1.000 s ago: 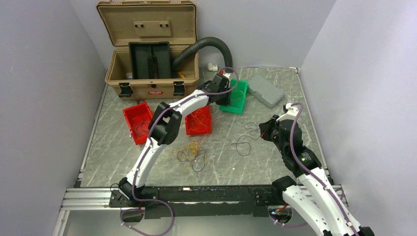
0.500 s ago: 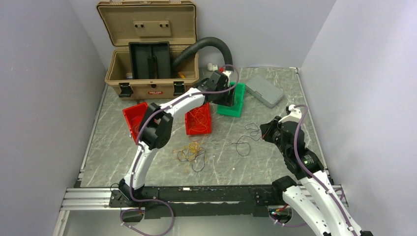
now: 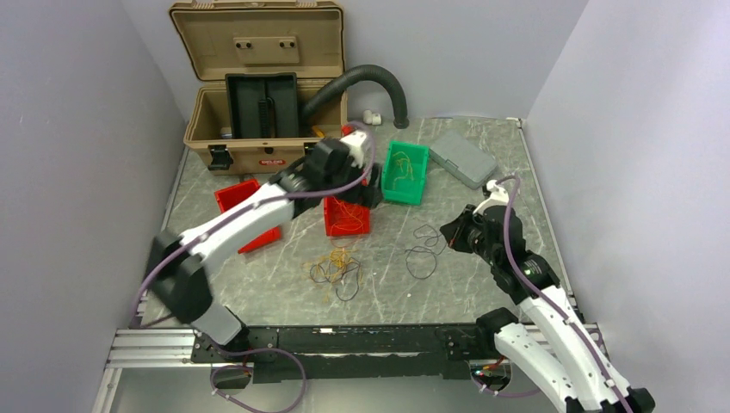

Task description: Untangle the cables

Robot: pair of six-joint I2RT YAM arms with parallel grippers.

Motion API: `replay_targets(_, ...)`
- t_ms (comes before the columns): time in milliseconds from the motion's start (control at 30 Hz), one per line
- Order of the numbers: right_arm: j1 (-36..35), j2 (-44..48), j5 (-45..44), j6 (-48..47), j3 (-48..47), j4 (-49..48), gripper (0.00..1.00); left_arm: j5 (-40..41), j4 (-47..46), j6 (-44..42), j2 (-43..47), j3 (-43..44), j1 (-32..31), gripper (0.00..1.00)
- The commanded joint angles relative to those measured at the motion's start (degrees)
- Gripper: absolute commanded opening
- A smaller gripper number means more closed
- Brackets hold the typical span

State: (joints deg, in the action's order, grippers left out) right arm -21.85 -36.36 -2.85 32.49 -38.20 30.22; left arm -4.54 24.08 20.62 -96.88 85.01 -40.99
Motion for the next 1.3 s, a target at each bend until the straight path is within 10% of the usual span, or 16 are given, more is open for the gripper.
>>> replay_targets(0, -0.4, -2.5, 8.6, -1.0, -2.0, -1.9, 0.00, -0.3, -7.5, 0.9, 16.1, -18.1, -2.4, 0.99)
replay_targets(133, -0.4, -4.5, 3.2, -0.4, -2.2, 3.1, 0.04, -0.3, -8.8, 2.4, 23.0, -25.8, -6.3, 0.99)
replay_targets(333, -0.3, -6.9, -0.3, 3.3, 2.6, 4.0, 0.99, 2.5, -6.7, 4.3, 26.2, -28.3, -9.6, 0.99)
replay_targets(1100, -9.6, -33.9, -8.5, 8.1, 2.8, -6.5, 1.00, 9.7, 5.4, 1.8, 42.7, -32.6, -7.6, 0.99)
replay_targets(1267, -14.8, -40.9, -18.1, 10.1, 0.3, -1.0, 0.83, 9.7, 6.0, 0.9, 45.5, -33.9, -6.1, 0.99)
